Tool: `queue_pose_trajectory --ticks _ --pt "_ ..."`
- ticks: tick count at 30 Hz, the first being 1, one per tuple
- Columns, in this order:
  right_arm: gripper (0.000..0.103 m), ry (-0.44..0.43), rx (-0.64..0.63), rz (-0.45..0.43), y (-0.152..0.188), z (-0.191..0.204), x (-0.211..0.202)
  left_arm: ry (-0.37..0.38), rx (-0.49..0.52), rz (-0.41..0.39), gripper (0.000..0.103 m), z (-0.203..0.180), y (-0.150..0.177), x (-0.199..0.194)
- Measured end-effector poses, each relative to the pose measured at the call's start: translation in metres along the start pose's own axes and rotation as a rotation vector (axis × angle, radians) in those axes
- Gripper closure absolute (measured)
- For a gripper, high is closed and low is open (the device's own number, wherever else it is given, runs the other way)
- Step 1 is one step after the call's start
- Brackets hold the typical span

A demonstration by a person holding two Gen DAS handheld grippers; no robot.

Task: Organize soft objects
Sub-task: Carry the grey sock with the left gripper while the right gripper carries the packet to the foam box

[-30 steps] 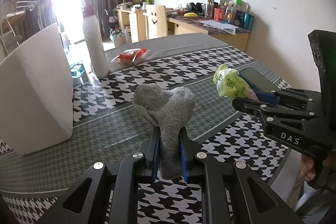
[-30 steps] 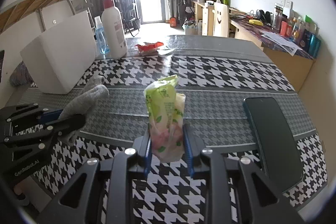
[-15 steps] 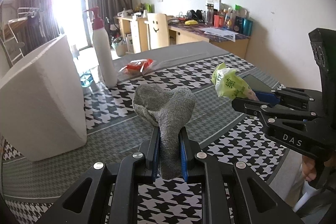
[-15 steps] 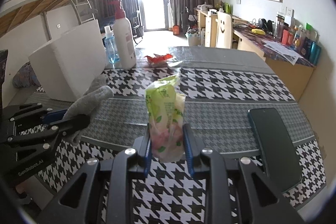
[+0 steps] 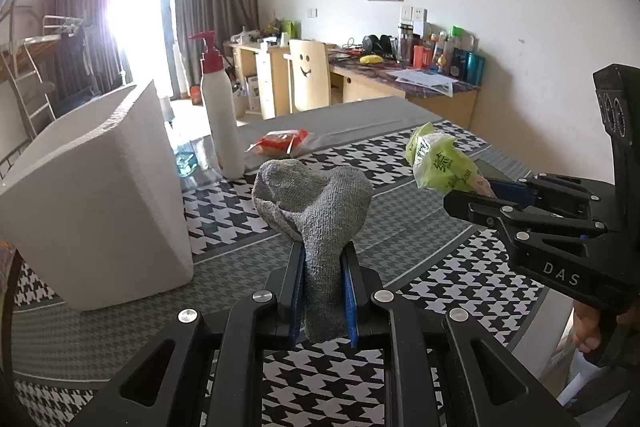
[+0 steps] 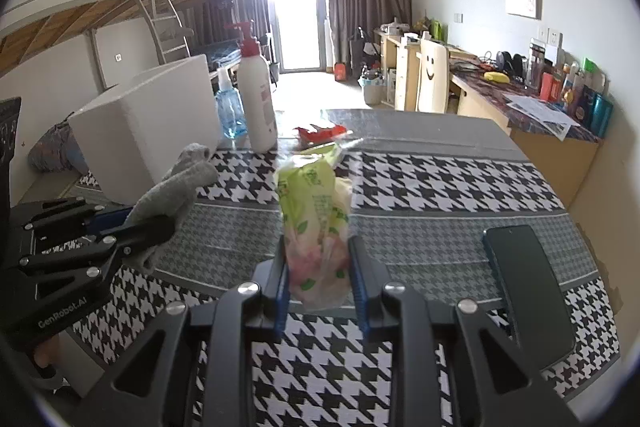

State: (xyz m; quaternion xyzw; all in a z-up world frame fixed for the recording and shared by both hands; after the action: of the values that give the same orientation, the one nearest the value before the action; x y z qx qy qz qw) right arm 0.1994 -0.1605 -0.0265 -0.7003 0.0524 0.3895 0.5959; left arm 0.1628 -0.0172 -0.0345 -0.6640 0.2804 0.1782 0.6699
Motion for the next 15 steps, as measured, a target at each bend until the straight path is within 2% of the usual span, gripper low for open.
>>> queue_pose_trajectory --ticks 15 --pt "0.072 -0.013 -0.017 -0.037 -0.011 0.014 -0.006 -0.007 -0.015 -0.037 0.085 0.015 -0.001 -0.016"
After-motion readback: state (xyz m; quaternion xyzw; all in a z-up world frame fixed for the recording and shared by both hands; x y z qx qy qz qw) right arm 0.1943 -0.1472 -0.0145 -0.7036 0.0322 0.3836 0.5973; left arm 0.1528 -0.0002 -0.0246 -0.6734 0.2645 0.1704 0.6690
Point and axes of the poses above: each gripper's, at about its wrist camera, not at the fingertips, and x roughly the way its jaws point, z to its left, y to its underside, the point moved 1 cm from there along x, roughly the way its jaws point, and after that the axes turned 3 degrees about y, right-handed, at the moved point
